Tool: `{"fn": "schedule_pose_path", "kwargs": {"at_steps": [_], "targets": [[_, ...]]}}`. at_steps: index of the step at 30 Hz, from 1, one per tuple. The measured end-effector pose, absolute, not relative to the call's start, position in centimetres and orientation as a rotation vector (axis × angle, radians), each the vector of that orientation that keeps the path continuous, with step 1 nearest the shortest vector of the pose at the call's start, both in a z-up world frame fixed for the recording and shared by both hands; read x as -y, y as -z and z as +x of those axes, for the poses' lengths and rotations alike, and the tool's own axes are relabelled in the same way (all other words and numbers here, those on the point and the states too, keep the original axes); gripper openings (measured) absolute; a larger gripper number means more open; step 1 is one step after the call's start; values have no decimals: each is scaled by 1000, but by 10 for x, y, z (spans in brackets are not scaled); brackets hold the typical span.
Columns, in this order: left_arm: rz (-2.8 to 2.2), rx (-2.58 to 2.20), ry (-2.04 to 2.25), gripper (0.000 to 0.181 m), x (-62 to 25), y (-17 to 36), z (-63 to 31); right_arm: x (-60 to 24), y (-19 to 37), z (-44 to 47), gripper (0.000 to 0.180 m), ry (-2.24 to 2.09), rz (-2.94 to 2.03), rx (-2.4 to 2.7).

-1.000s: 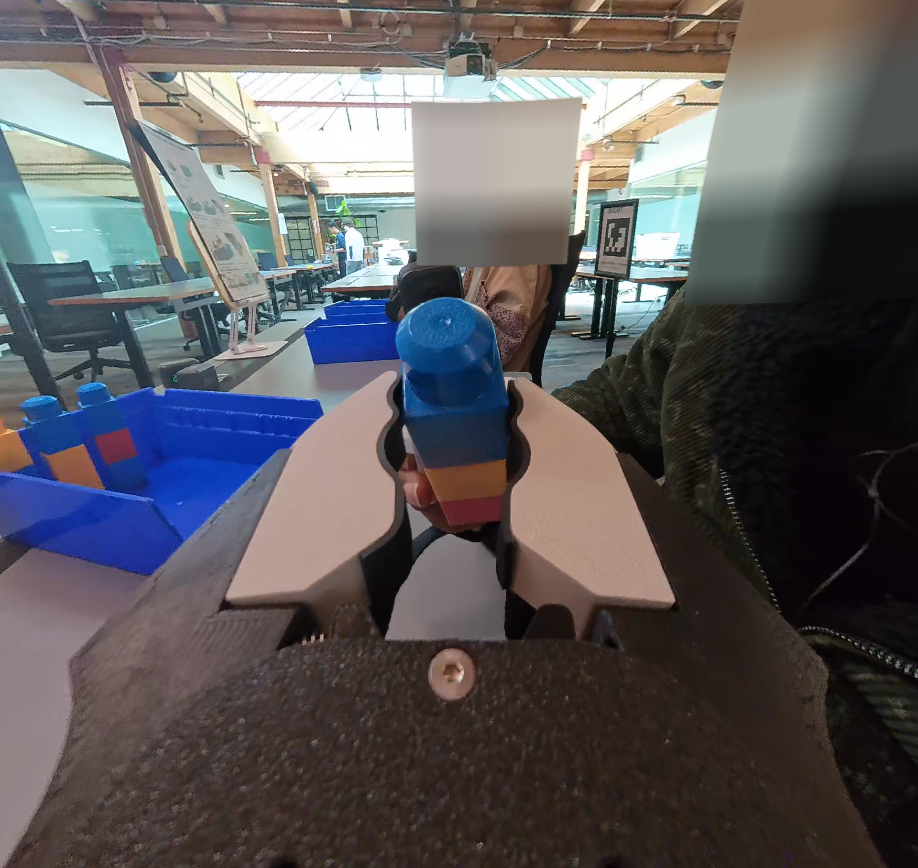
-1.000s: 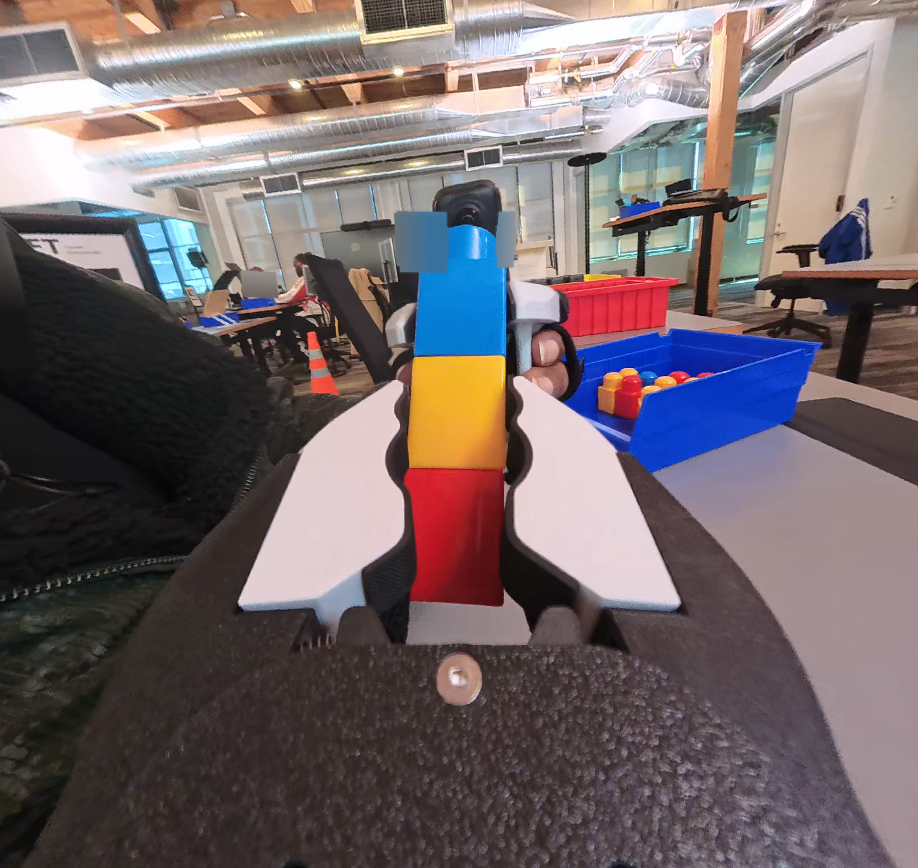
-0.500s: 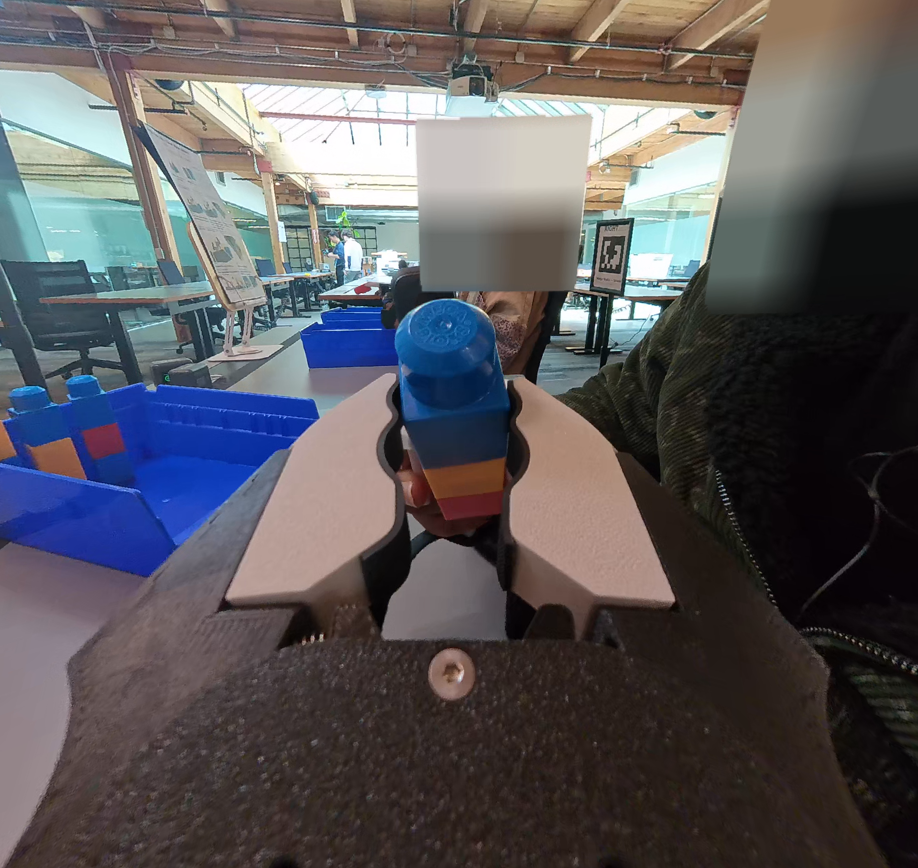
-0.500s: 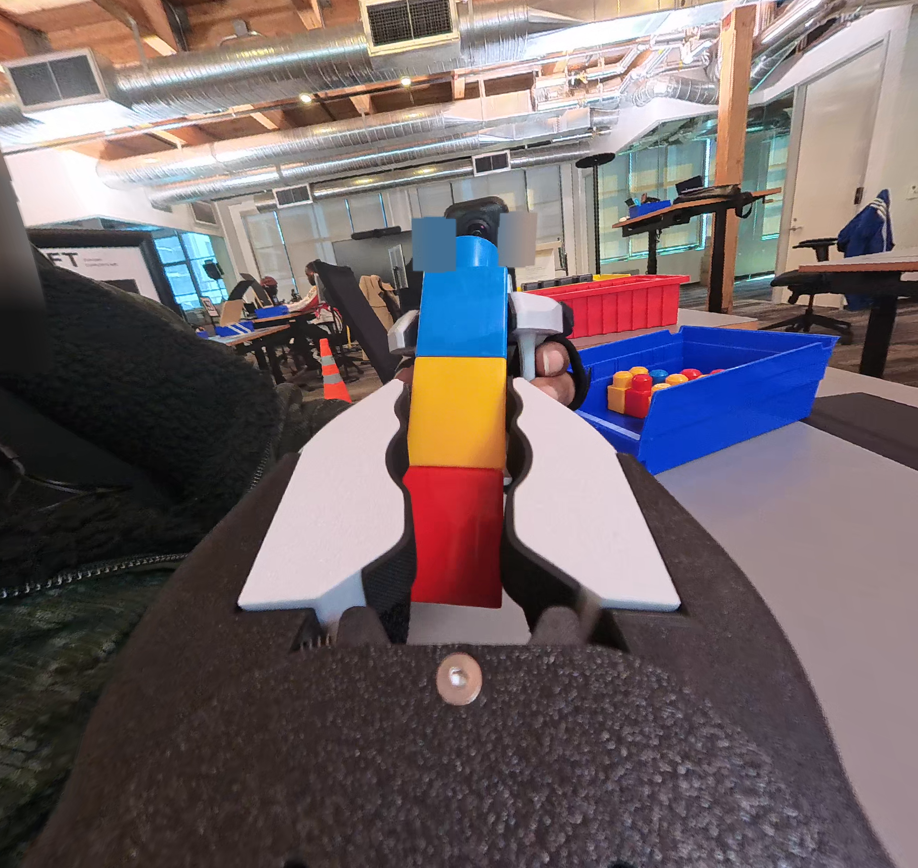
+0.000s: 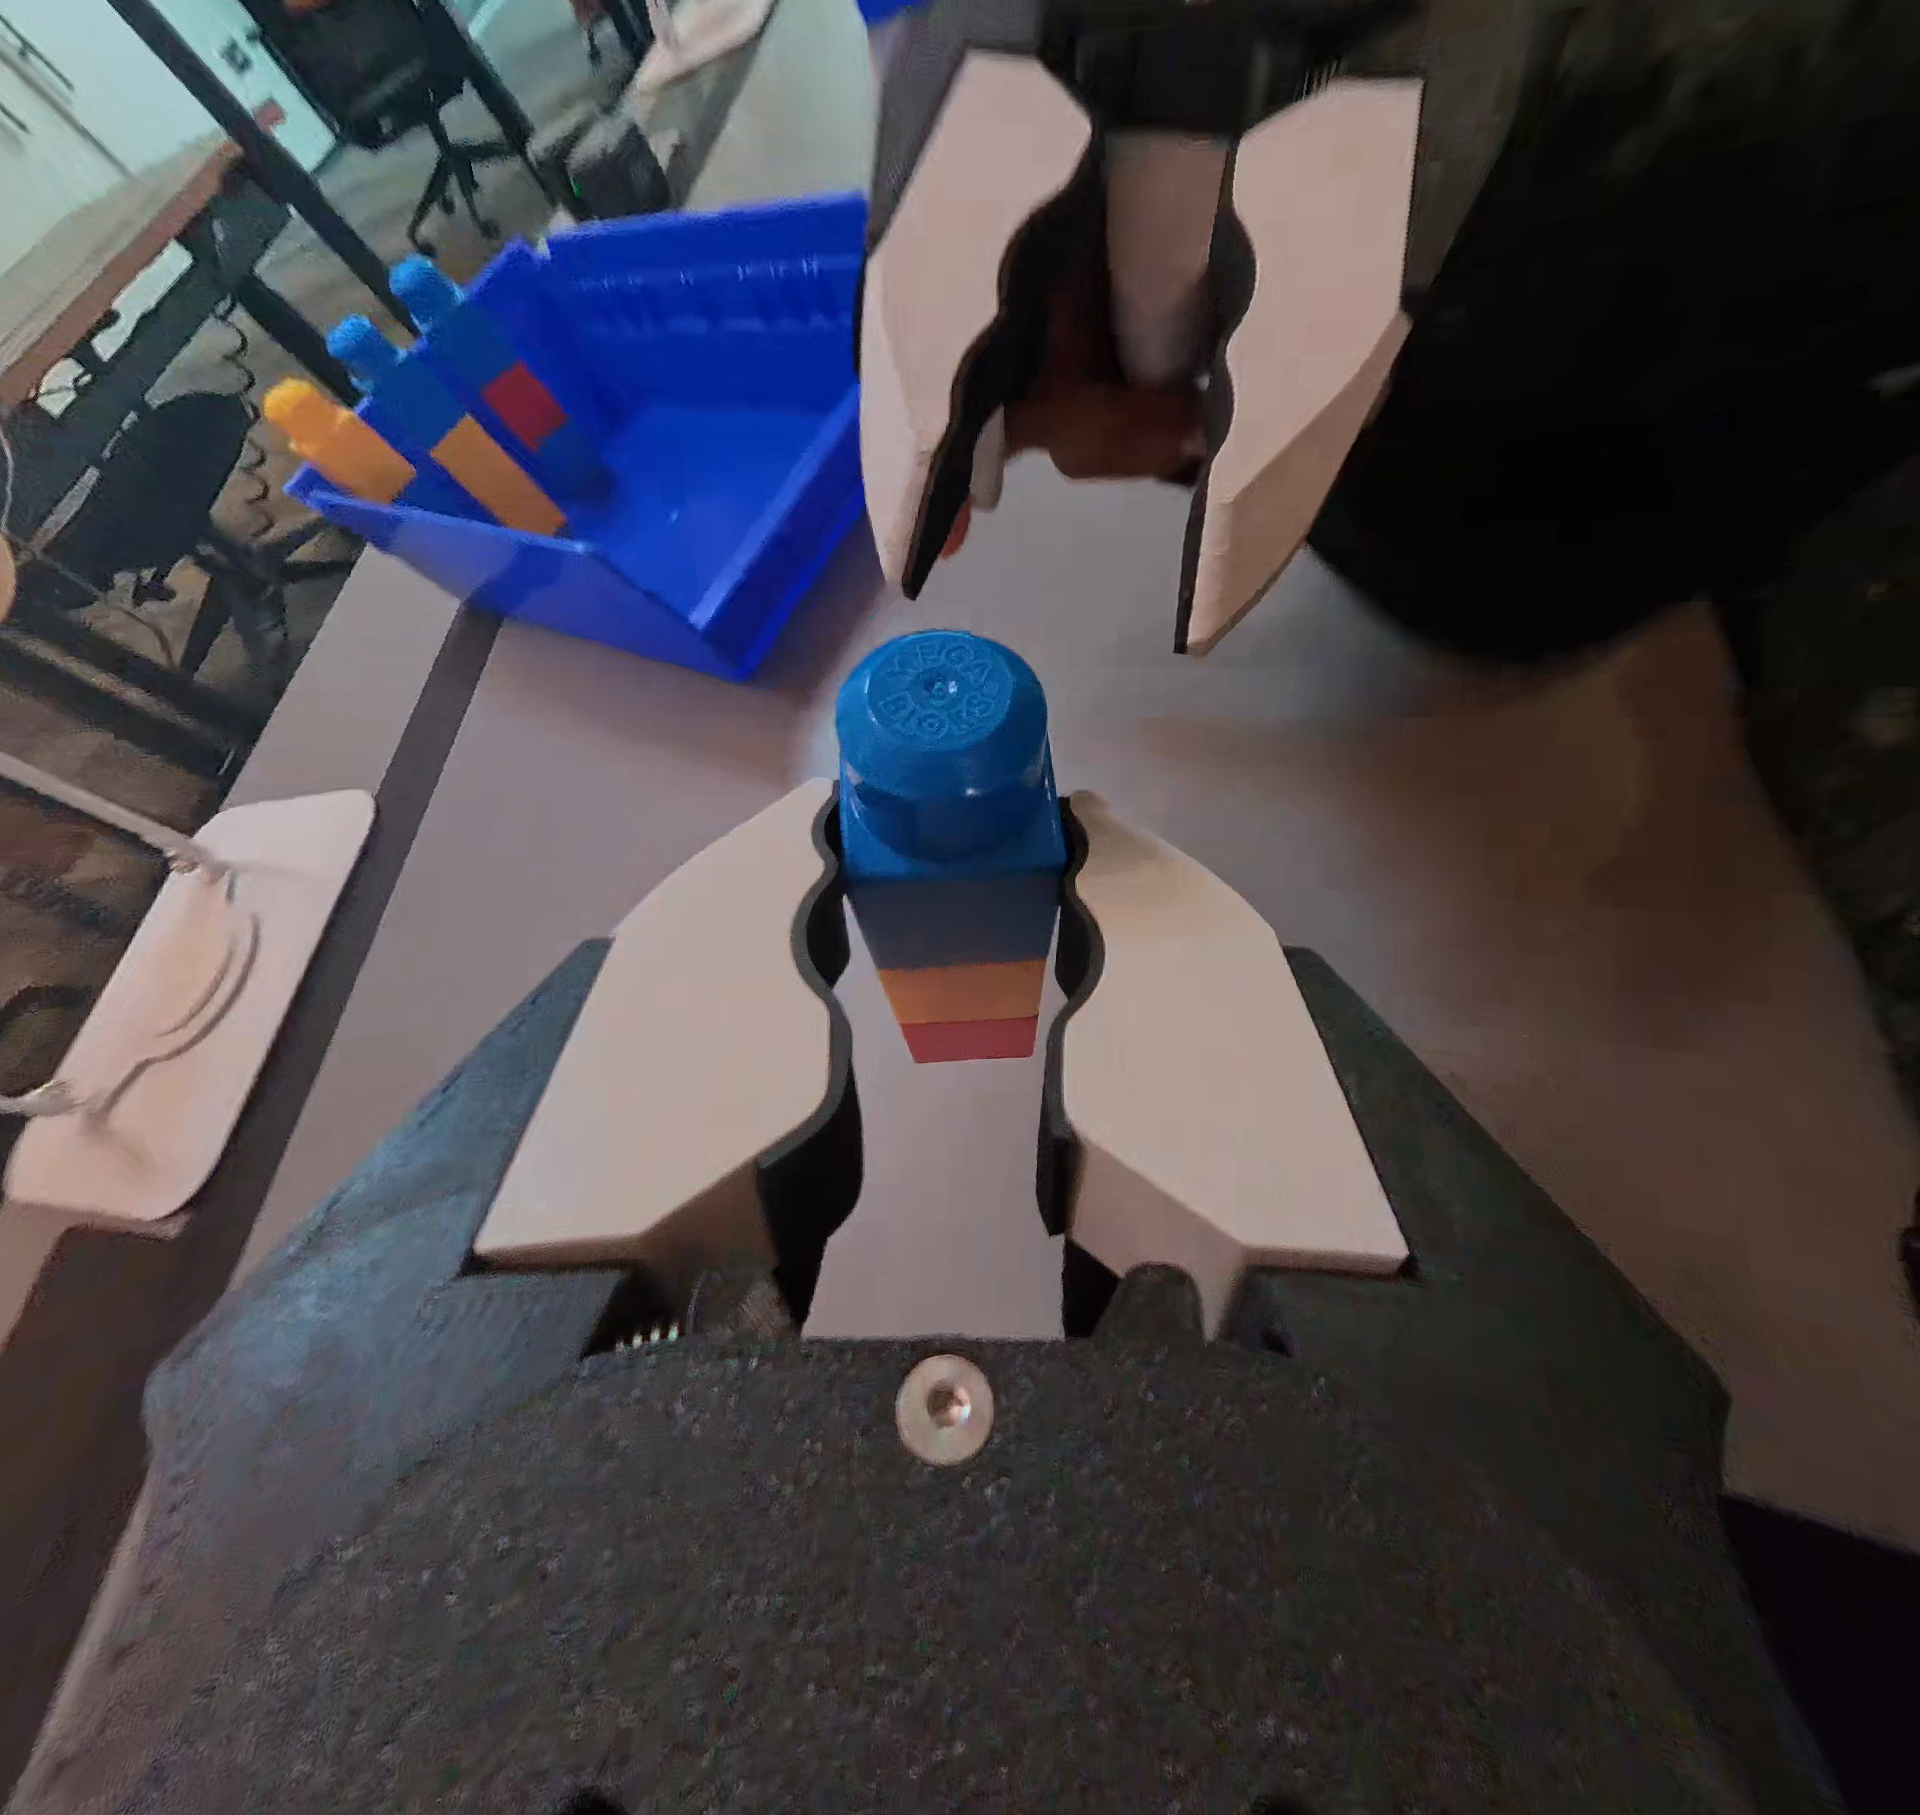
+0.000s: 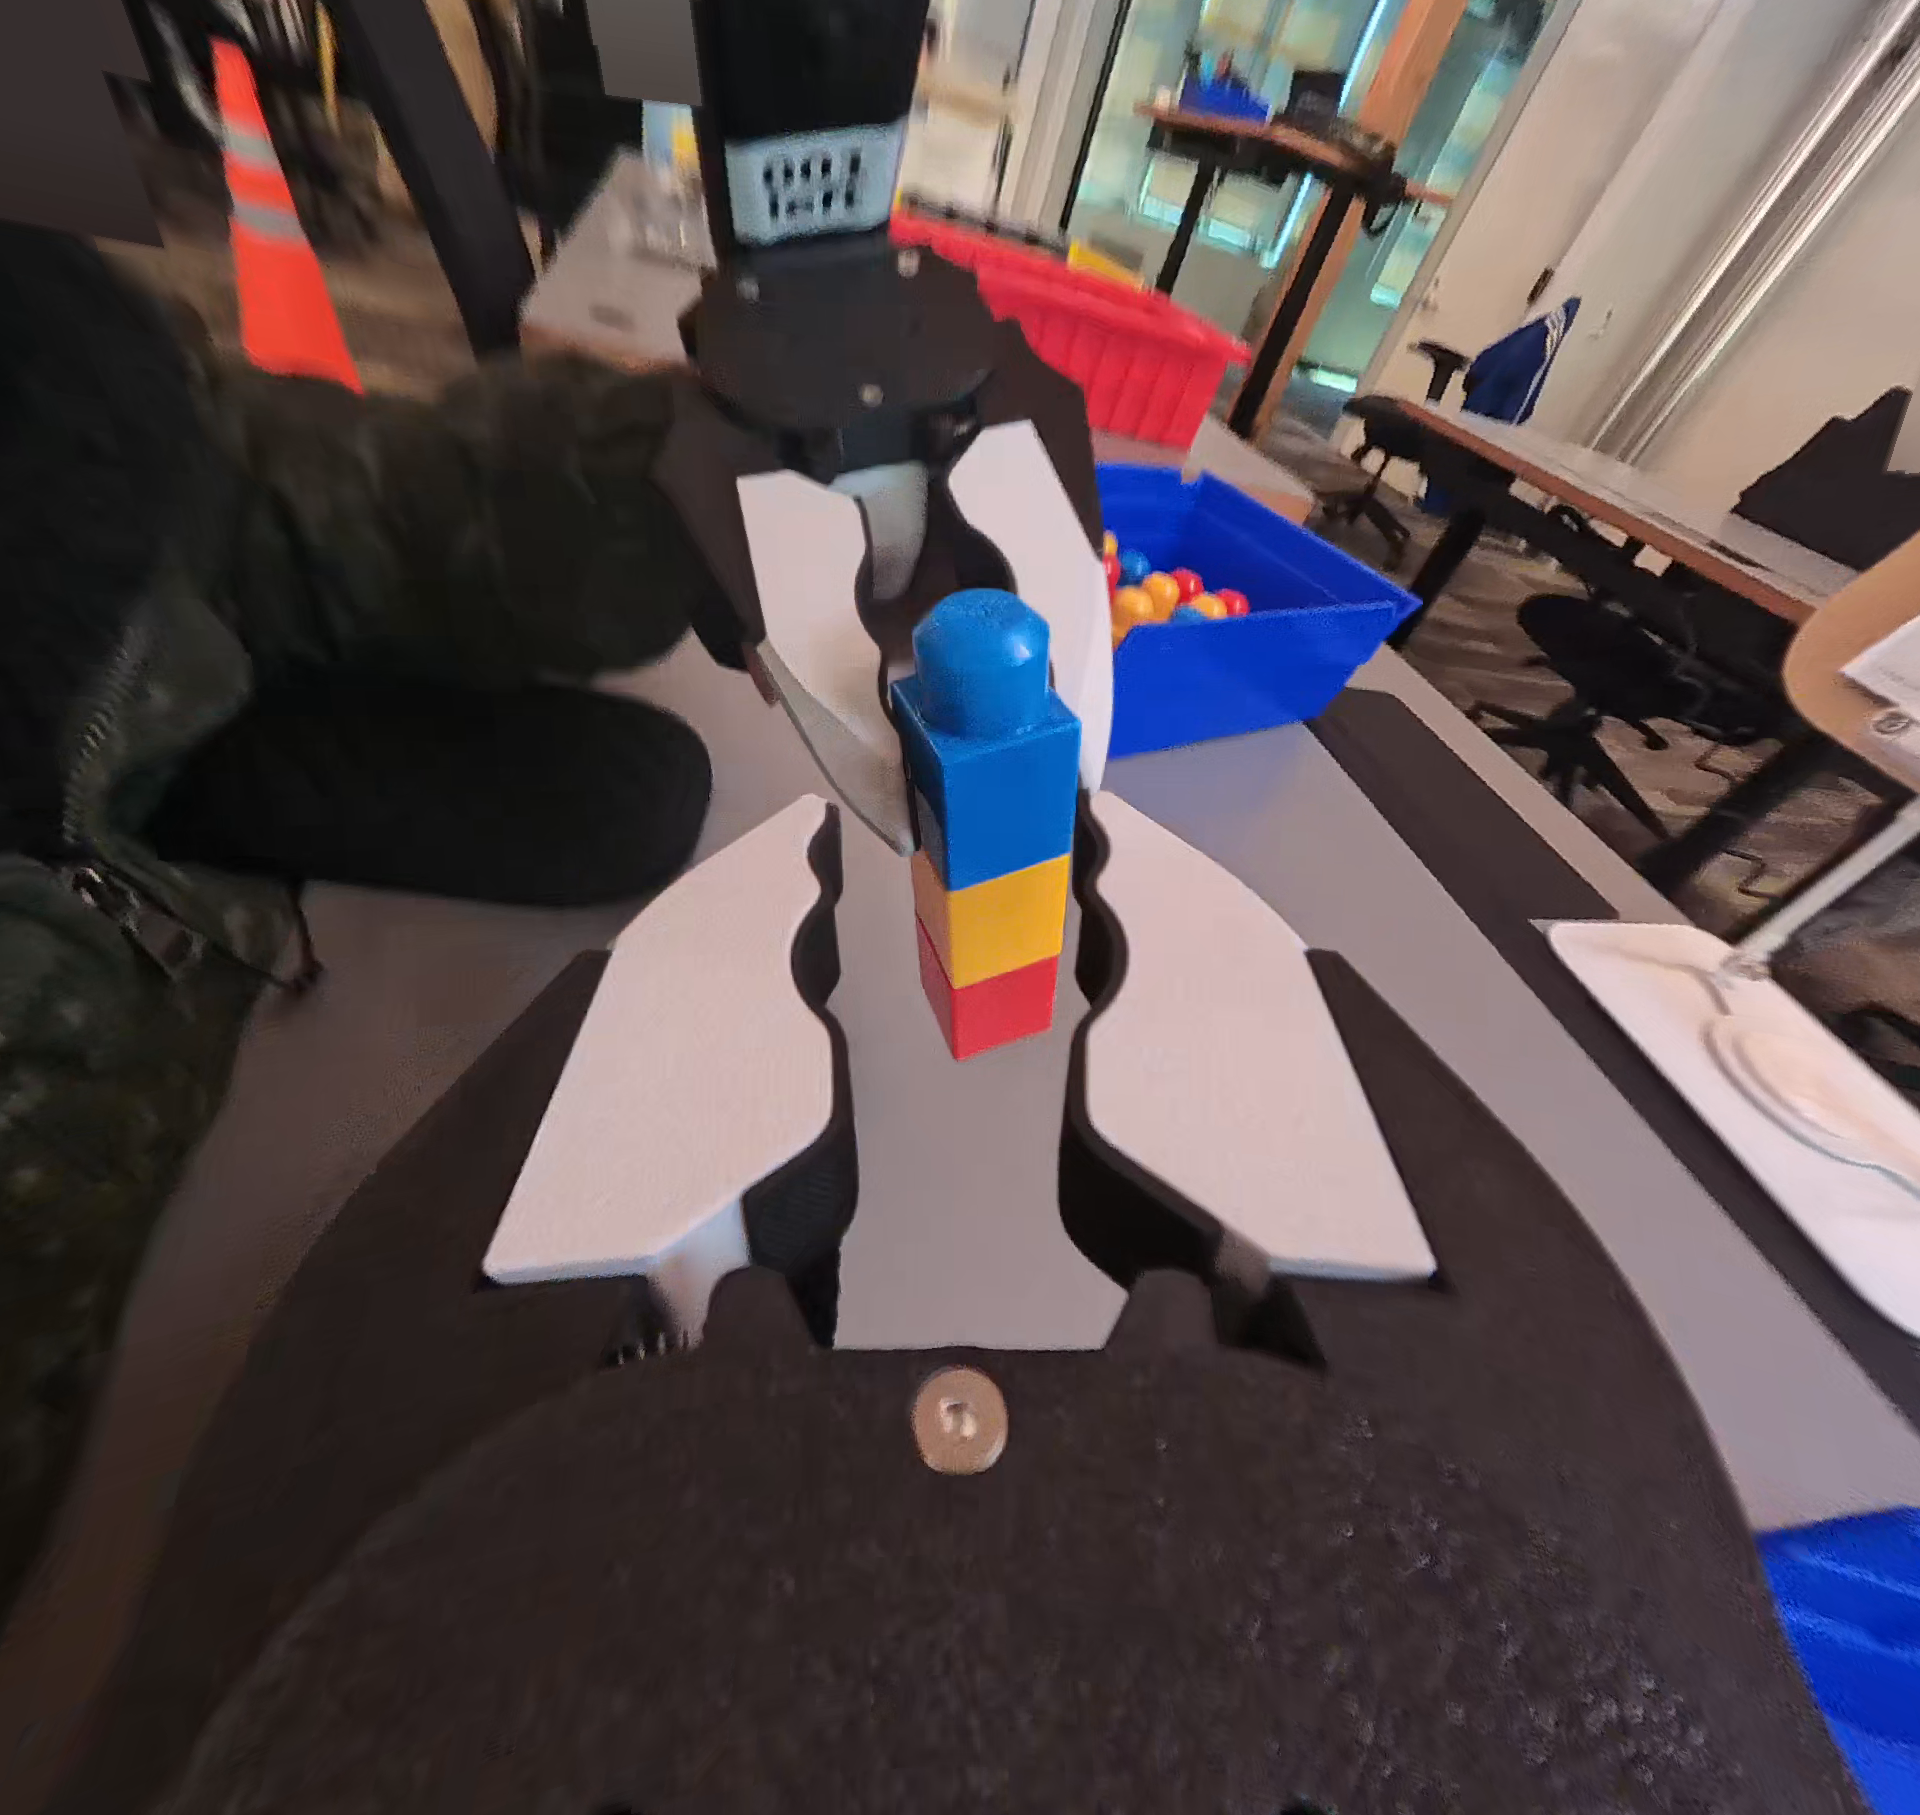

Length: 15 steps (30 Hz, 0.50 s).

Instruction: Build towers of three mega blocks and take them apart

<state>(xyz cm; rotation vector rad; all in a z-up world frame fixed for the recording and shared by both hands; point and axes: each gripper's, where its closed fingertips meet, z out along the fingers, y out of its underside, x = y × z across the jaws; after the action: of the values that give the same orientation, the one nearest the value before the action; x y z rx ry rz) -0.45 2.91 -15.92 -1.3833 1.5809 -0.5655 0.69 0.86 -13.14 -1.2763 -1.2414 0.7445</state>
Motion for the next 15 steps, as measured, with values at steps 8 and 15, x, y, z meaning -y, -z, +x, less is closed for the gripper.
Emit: {"fn": "schedule_pose_path", "kwargs": {"at_steps": [8,15], "targets": [[-1447,-1783,288,37,-24,188,1,-10,150,-6,44,-388,-1351,1561],[-1373,-1690,411,37,-24,174,5,-12,151,-4,29,-278,-1338,1679]]}}
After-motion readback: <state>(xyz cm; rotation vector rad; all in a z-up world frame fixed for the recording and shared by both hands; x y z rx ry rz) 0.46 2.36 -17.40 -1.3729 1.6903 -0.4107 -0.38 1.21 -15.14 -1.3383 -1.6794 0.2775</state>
